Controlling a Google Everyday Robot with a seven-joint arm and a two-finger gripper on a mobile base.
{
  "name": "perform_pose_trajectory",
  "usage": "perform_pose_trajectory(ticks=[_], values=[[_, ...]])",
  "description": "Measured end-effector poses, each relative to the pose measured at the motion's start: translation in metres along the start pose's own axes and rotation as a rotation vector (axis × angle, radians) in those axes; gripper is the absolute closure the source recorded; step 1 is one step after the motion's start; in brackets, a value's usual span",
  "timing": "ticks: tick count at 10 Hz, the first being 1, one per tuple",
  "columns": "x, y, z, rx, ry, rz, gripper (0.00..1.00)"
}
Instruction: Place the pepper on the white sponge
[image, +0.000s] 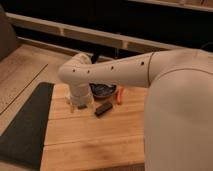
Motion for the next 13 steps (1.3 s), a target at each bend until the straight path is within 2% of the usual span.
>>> perform_pose_trajectory(ticks=[9,11,12,13], values=[[-0.002,-0.001,-0.001,0.004,-0.009,-0.003,0.35],[-0.020,-0.009,-0.007,-0.015,-0.077,0.002,0.35],[-0.044,-0.028,-0.021,-0.034,-0.175,0.015,0.35],[-0.065,-0.055,-0.039,-0.037,-0.274,0.039,0.35]])
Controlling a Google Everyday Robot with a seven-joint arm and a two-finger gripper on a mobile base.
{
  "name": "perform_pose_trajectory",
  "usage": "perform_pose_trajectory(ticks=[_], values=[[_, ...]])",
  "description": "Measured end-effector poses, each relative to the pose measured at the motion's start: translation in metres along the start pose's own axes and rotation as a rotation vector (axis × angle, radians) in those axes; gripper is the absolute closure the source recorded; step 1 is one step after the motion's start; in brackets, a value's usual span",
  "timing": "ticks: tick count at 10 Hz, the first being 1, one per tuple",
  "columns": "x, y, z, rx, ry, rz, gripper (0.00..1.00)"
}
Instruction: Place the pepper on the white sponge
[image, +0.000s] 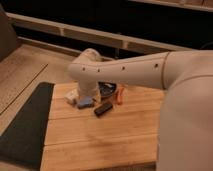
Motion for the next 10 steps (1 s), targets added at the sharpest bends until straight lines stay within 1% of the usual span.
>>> perform_pose_trajectory(ticks=[1,2,3,5,6,7,8,9,10], values=[[-0.016,-0.023,-0.011,0.008,-0.066,0.026,0.35],[-0.022,-0.029,-0.016,0.005,-0.091,0.035,0.35],[-0.023,-0.028,-0.016,0.004,-0.096,0.033,0.35],[-0.023,-0.029,-0.014,0.007,-0.092,0.038,0.35],[-0.025,-0.041,-0.006,0.023,-0.085,0.059,0.35],[-0.031,-0.094,0.012,0.095,-0.068,0.132,0.35],[-0.035,-0.117,0.018,0.121,-0.067,0.162,0.35],[-0.042,-0.164,0.026,0.168,-0.069,0.226,0.35],[-0.050,-0.191,0.033,0.186,-0.076,0.269,0.35]])
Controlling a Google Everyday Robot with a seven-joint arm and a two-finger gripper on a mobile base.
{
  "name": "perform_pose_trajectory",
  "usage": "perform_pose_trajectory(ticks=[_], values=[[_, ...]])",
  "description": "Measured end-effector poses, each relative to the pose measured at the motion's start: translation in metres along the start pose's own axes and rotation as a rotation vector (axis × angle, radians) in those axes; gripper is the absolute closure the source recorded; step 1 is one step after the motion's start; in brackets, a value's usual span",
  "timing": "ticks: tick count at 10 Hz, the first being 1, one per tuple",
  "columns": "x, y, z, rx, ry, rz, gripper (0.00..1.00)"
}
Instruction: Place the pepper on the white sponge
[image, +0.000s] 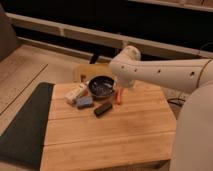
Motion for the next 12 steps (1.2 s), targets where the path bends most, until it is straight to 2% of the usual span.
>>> perform_pose_trajectory(ticks=[3,7,9,12], values=[[-0.027,-0.026,0.028,-0.015,-0.014,0.057,0.35],[-0.027,-0.026,0.028,-0.016,-0.012,0.057,0.35],[-0.026,-0.023,0.036,-0.026,0.006,0.061,0.35],[-0.031,-0.014,0.062,-0.042,0.048,0.045,0.35]])
